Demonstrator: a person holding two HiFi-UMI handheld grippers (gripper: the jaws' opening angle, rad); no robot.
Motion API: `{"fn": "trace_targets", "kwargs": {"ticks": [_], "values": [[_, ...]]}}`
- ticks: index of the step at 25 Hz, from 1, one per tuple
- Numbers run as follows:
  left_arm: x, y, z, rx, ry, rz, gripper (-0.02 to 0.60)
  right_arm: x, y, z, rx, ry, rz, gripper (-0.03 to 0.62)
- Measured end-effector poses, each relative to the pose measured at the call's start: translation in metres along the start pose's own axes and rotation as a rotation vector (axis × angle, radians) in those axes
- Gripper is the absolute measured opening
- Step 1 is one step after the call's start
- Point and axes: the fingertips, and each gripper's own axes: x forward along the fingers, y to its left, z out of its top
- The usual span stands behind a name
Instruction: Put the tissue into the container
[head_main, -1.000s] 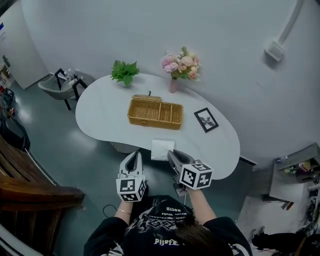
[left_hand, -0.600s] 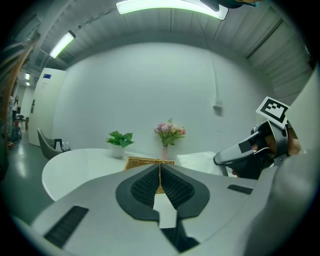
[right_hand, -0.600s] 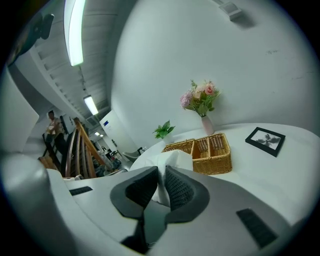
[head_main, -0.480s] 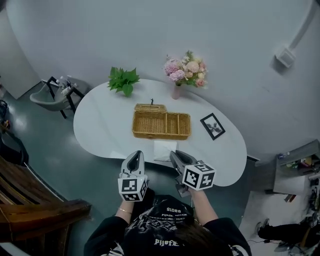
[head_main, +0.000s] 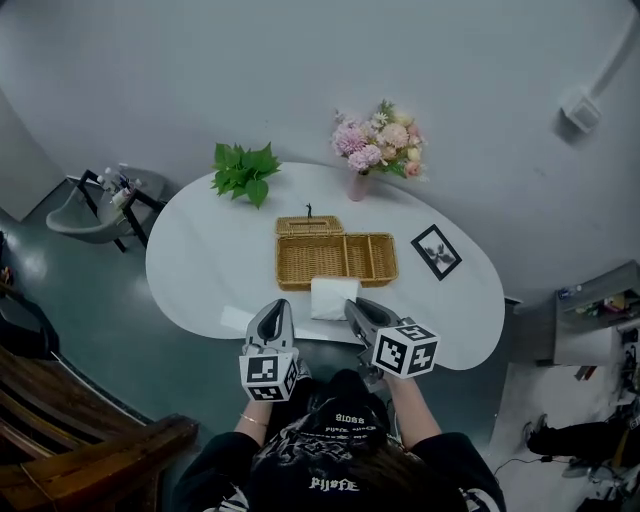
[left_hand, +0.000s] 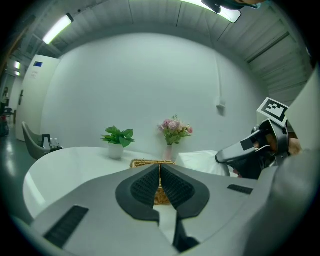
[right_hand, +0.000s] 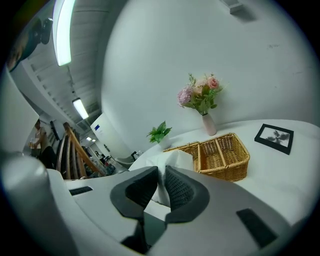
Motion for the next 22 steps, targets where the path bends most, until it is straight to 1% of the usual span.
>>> {"fn": "trace_targets", "kwargs": {"ticks": [5, 12, 22], "values": [[0.006, 0.010, 0.004, -0.006, -0.001, -0.002, 0.028, 0.014, 0.005, 0.005, 0.004, 0.009, 0.011, 0.071], [0.016, 0.017, 0.009, -0.002, 0.009, 0.012, 0.028, 0.027, 0.004, 0.023, 0.019, 0.009, 0.044, 0.071], [0.042, 0.013, 0.026, 0.004, 0.007, 0.034, 0.028, 0.049, -0.002, 0.054, 0.003, 0.021, 0.097, 0.071]]}}
